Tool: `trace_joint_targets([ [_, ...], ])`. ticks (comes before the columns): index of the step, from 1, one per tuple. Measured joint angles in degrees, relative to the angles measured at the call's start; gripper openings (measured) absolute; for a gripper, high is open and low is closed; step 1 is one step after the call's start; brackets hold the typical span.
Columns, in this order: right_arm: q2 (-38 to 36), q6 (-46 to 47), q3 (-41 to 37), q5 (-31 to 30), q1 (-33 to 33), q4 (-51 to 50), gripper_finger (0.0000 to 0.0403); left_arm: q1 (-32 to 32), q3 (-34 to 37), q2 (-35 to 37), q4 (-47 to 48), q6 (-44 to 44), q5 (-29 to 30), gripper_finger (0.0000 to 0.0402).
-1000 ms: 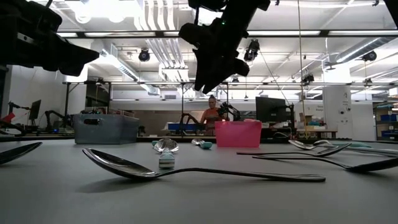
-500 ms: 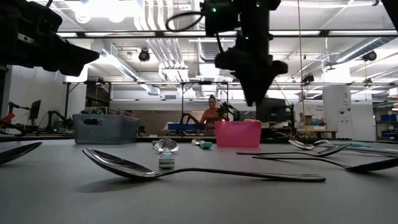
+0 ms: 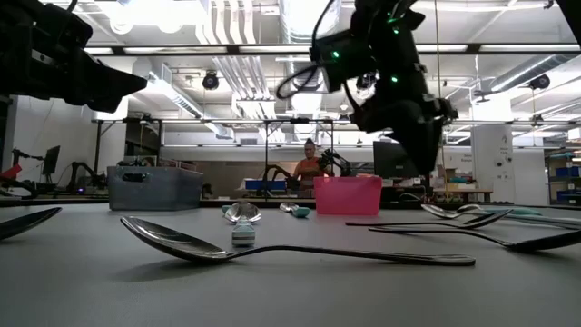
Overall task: Sort silverware by color (type)
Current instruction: Put the black spoon into the black bin
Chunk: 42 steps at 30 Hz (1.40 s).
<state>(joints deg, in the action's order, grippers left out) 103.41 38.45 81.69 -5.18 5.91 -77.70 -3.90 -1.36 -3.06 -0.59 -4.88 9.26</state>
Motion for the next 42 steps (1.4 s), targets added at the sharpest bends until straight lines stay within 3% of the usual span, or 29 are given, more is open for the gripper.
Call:
trace_joint_targets([
  [11, -6.9, -0.5, -11.0, -2.8, 0.1, 0.6, 0.0118, 0.0, 0.1, 0.0, -0.8, 6.1, 4.4, 0.0000],
  [17, -13.4, 1.2, -15.7, -4.2, 0.8, 8.4, 0.0116, 0.0, 0.1, 0.1, -0.8, 6.9, 4.5, 0.0000],
  [23, -19.0, 0.1, -21.5, 4.4, 0.7, 22.7, 0.0112, 0.0, 0.1, -0.2, -0.7, 6.9, 5.3, 0.0000],
  [26, -20.7, 0.3, -23.1, 5.2, 0.3, 25.9, 0.0112, 0.0, 0.1, -0.2, -0.7, 6.9, 5.4, 0.0000],
  [34, -21.1, 1.2, -24.0, 5.1, 0.1, 30.8, 0.0140, 0.0, 0.0, -0.2, -0.7, 6.9, 5.4, 0.0000],
  [42, -17.4, -5.1, -20.4, 5.7, -2.5, 33.4, 0.0180, 0.0, 0.0, -0.4, -0.7, 7.0, 5.4, 0.0000],
])
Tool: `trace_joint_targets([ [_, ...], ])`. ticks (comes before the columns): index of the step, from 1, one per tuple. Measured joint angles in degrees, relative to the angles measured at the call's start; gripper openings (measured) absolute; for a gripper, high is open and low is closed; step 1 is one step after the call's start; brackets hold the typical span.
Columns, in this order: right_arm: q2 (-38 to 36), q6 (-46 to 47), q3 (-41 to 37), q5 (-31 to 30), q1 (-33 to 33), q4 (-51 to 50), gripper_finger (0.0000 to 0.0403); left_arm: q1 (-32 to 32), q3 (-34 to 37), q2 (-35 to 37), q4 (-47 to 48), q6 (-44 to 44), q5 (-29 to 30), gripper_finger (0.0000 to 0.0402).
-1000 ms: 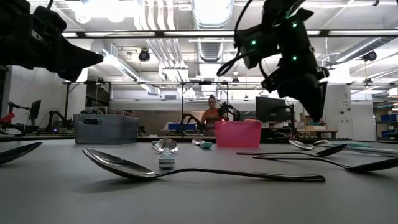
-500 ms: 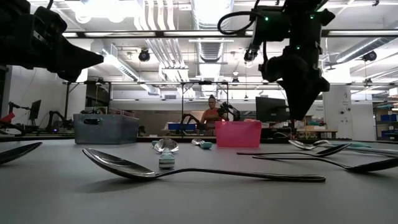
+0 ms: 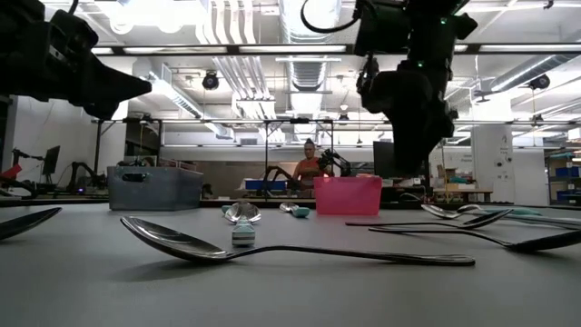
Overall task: Sort silverware by color (type)
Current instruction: Put the black spoon into the black bin
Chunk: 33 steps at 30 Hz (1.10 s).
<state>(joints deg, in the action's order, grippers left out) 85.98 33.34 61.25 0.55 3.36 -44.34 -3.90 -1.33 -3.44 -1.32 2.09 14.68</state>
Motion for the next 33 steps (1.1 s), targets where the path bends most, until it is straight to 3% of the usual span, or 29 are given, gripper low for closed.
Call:
trace_joint_targets([
  [14, 12.2, -10.9, 8.8, -0.7, -11.4, -6.4, 0.0157, 0.0, 0.0, -0.2, 0.0, 0.0, 1.4, 0.0000],
  [33, 13.4, -9.8, 0.7, -5.1, -12.7, 2.1, 0.0115, 0.0, 0.0, -0.4, 0.0, 0.1, 1.4, 0.0000],
])
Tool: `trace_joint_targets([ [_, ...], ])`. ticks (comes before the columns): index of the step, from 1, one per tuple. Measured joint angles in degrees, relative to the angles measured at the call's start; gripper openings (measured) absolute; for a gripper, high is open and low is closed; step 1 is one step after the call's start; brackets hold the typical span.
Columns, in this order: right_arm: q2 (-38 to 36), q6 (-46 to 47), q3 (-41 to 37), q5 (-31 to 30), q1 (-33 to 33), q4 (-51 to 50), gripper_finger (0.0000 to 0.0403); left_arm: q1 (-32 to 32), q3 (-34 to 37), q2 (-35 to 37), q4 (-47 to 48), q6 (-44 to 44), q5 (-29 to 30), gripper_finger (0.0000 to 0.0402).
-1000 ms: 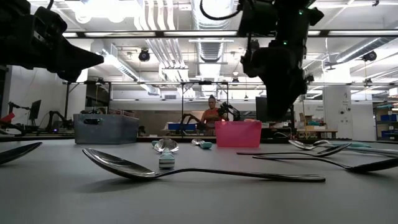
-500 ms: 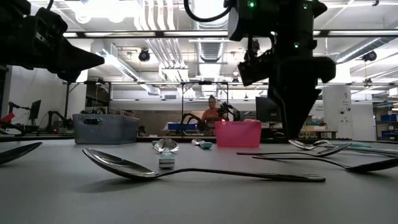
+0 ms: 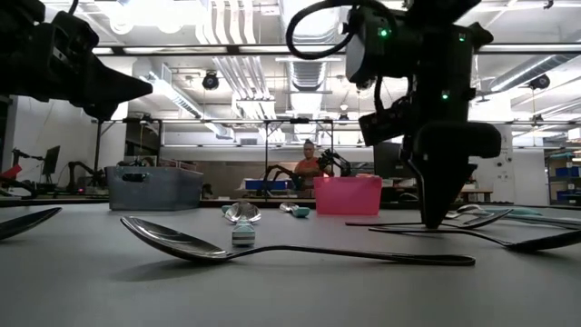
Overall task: Sort silverware by color (type)
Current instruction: Put the black spoon into the black bin
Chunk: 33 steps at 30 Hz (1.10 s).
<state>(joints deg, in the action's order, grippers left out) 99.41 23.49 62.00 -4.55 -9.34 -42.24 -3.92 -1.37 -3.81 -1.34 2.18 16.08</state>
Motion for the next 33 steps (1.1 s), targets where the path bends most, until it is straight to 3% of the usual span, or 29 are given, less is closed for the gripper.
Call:
trace_joint_targets([
  [7, -0.2, -0.7, -2.5, -0.9, 0.0, 3.7, 0.0087, 0.0, 0.0, 0.0, 0.0, -0.1, 0.0, 0.0000],
  [14, -0.1, -1.3, -3.0, -1.0, 0.4, 4.7, 0.0016, 0.0, 0.0, 0.0, 0.0, -0.1, 0.1, 0.0000],
  [20, -0.5, -3.0, -1.4, -2.1, 0.4, 3.1, 0.0010, 0.0, 0.0, 0.0, 0.0, -0.1, 0.1, 0.0000],
  [30, -4.5, -11.1, 5.4, -16.7, 0.9, 2.2, 0.0009, 0.0, 0.0, -0.1, -0.2, 1.6, 0.1, 0.0000],
  [33, -4.8, -16.1, 7.6, -22.1, 1.1, 5.9, 0.0009, 0.0, 0.0, -0.3, -1.7, 1.6, 0.1, 0.0000],
])
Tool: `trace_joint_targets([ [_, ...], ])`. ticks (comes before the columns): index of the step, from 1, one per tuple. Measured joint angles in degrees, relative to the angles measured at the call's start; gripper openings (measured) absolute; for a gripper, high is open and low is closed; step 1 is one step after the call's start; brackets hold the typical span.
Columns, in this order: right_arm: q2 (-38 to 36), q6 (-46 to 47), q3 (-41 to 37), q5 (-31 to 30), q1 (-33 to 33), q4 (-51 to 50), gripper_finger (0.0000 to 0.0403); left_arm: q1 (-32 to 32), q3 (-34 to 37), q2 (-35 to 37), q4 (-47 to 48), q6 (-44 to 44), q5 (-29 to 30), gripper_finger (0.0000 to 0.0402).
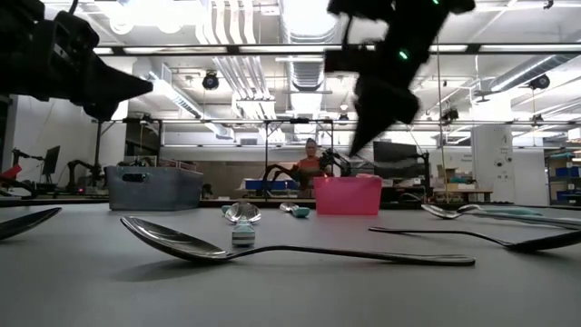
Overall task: Sort silverware by color (type)
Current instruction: Put the black spoon into the black bin
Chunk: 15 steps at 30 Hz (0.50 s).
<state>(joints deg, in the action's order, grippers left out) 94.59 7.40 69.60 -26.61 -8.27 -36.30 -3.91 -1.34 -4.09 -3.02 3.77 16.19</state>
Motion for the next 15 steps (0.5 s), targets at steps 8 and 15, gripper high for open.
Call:
trace_joint_targets([
  [8, 0.8, -21.1, 0.5, -0.5, 1.0, 24.5, 0.0009, 0.0, 0.0, 0.0, -2.1, 2.2, 2.7, 0.0000],
  [15, 0.9, -31.8, 0.5, -0.5, 2.2, 33.3, 0.0009, 0.0, 0.0, 0.0, -2.3, 4.8, 2.9, 0.0000],
])
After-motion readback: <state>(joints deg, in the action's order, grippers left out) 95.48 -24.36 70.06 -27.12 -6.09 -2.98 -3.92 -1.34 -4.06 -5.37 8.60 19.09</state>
